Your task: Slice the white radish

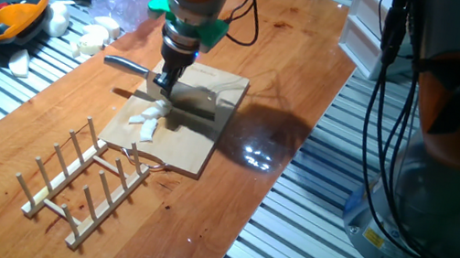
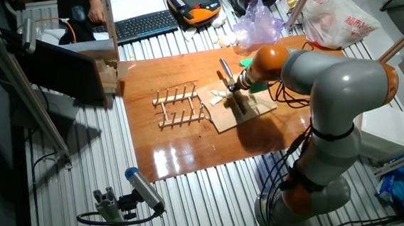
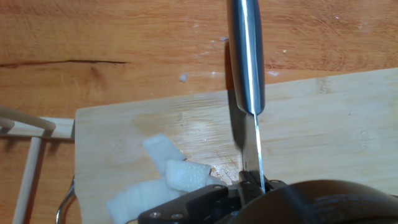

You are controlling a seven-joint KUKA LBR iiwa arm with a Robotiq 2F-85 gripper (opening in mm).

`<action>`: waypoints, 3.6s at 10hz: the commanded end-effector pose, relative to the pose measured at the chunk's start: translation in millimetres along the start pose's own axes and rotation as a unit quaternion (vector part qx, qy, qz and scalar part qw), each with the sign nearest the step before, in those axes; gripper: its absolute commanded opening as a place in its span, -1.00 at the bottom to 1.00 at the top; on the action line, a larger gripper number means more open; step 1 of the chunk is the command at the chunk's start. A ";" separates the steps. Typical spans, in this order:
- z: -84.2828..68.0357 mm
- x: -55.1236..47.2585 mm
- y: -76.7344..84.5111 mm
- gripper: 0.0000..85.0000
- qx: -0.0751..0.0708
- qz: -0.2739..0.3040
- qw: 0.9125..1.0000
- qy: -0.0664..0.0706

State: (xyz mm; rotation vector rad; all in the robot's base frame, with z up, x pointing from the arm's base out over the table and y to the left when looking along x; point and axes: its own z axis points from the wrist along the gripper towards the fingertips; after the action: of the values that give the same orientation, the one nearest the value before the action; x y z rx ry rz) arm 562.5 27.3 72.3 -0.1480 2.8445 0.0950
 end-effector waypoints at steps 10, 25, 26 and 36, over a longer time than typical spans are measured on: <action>-38.5 -16.8 13.5 -1.00 -0.009 0.019 0.999 0.029; -46.8 -22.4 20.4 -1.00 -0.026 0.034 0.998 0.046; -52.8 -24.3 23.6 -1.00 -0.028 0.038 0.998 0.052; -89.3 -47.3 142.2 -1.00 -0.012 0.137 0.986 0.096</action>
State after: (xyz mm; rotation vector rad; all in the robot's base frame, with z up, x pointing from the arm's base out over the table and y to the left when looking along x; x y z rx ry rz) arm 566.4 145.4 180.2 0.2490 3.0396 0.1859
